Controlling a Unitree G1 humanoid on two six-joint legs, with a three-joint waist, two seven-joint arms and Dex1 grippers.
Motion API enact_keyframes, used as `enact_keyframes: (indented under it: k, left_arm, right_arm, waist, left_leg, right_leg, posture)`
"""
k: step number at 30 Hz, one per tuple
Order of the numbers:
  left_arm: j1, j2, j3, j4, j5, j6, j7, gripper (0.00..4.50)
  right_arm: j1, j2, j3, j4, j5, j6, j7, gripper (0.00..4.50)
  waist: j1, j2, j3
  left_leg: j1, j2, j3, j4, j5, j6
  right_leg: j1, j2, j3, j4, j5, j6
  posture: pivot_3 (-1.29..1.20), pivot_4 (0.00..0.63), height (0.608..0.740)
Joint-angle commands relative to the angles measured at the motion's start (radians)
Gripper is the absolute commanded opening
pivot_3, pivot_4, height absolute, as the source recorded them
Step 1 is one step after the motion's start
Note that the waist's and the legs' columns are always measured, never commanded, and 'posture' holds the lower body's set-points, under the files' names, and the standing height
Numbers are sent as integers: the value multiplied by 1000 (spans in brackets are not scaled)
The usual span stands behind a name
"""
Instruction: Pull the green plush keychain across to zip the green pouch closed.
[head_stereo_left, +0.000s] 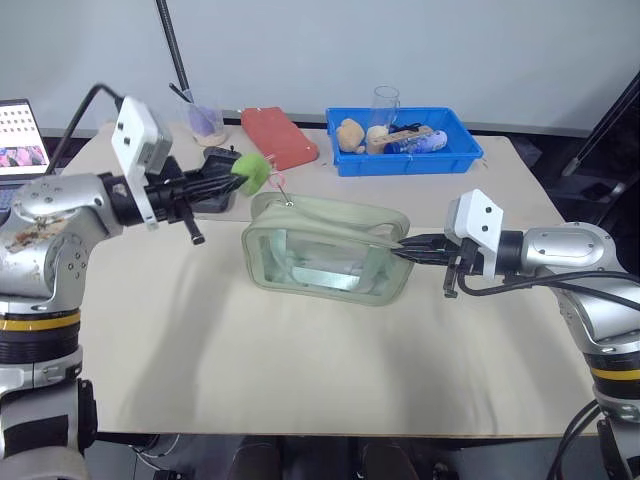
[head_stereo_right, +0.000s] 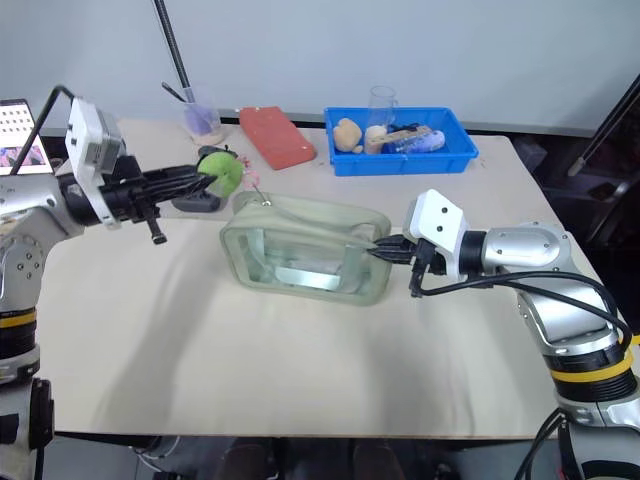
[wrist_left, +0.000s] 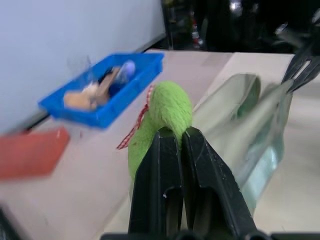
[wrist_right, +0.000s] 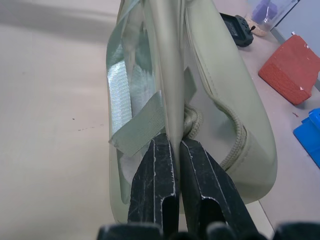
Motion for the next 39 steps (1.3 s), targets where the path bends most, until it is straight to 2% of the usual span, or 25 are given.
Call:
enact_keyframes:
  k: [1,6,9,11,16,17,20,25,28,30,35,36,39]
  left_arm:
    - [-33,-33,-101,-9,71,-93,-35,23]
    - [-20,-37,-191,39,180,-221,-82,23]
    - [-38,-47,-168,64,167,-220,-86,920]
    - [-44,-44,-150,64,154,-212,-88,1787]
    - [-12,11,-93,31,122,-172,-107,4270]
    - [-7,26,-78,31,118,-156,-104,4457]
    - [38,67,-50,60,140,-151,-99,4457]
    - [155,38,-35,82,144,-184,-72,4457]
    - [169,5,-33,68,130,-178,-57,3679]
    - [168,-6,-39,62,135,-179,-55,2821]
    - [162,-12,-40,58,133,-174,-57,267]
    - [161,-8,-41,59,135,-174,-59,92]
    - [160,0,-44,60,141,-167,-60,92]
  right_arm:
    - [-13,1,-31,-22,3,1,-13,0]
    - [-8,-3,-37,-28,-1,1,-18,0]
    - [3,-8,-45,-39,1,6,-25,0]
    - [11,-10,-48,-44,1,10,-31,0]
    - [30,-18,-55,-40,-3,5,-38,0]
    - [31,-19,-58,-40,-2,5,-39,0]
    - [30,-17,-58,-40,0,7,-40,0]
    - [13,-6,-45,-35,0,8,-38,0]
    - [3,-8,-44,-31,2,9,-30,0]
    - [-3,-8,-43,-28,4,10,-28,0]
    - [-12,-1,-39,-24,2,12,-28,0]
    - [-14,0,-39,-23,-3,8,-30,0]
    - [-22,5,-41,-21,-7,10,-37,0]
  waist:
    - [-1,0,0]
    - [-5,0,0]
    - [-3,0,0]
    - [-2,0,0]
    - [-4,0,0]
    - [-4,0,0]
    - [-4,0,0]
    - [-2,0,0]
    - [3,0,0]
    - [3,0,0]
    - [-1,0,0]
    - [-1,0,0]
    - [-2,0,0]
  left_leg:
    - [0,0,0,0,0,0]
    - [0,0,0,0,0,0]
    - [0,0,-1,0,0,0]
    - [0,0,-1,0,0,0]
    - [0,0,-1,0,0,0]
    - [0,0,-1,0,0,0]
    - [0,0,-1,0,0,0]
    - [0,0,0,0,0,0]
    - [-1,0,0,0,0,0]
    - [-1,0,0,0,0,0]
    - [-1,1,0,0,0,0]
    - [-1,1,0,0,0,0]
    - [-1,1,0,0,0,0]
  right_leg:
    - [0,0,0,0,0,0]
    - [-1,1,0,0,0,0]
    - [-1,1,0,1,0,0]
    - [-1,1,0,1,0,0]
    - [-1,0,0,0,0,0]
    - [-1,1,0,0,0,0]
    - [-1,1,0,1,0,0]
    - [-1,0,0,1,0,0]
    - [-1,0,0,0,0,0]
    - [-1,0,0,0,0,0]
    - [-1,0,0,1,0,0]
    - [-1,0,0,1,0,0]
    - [-1,0,0,0,0,0]
  posture:
    - [0,150,740]
    - [0,150,740]
    - [0,150,740]
    - [0,150,740]
    - [0,150,740]
    - [0,150,740]
    - [0,150,740]
    - [0,150,740]
    - [0,150,740]
    - [0,150,740]
    - [0,150,740]
    - [0,150,740]
    - [0,150,740]
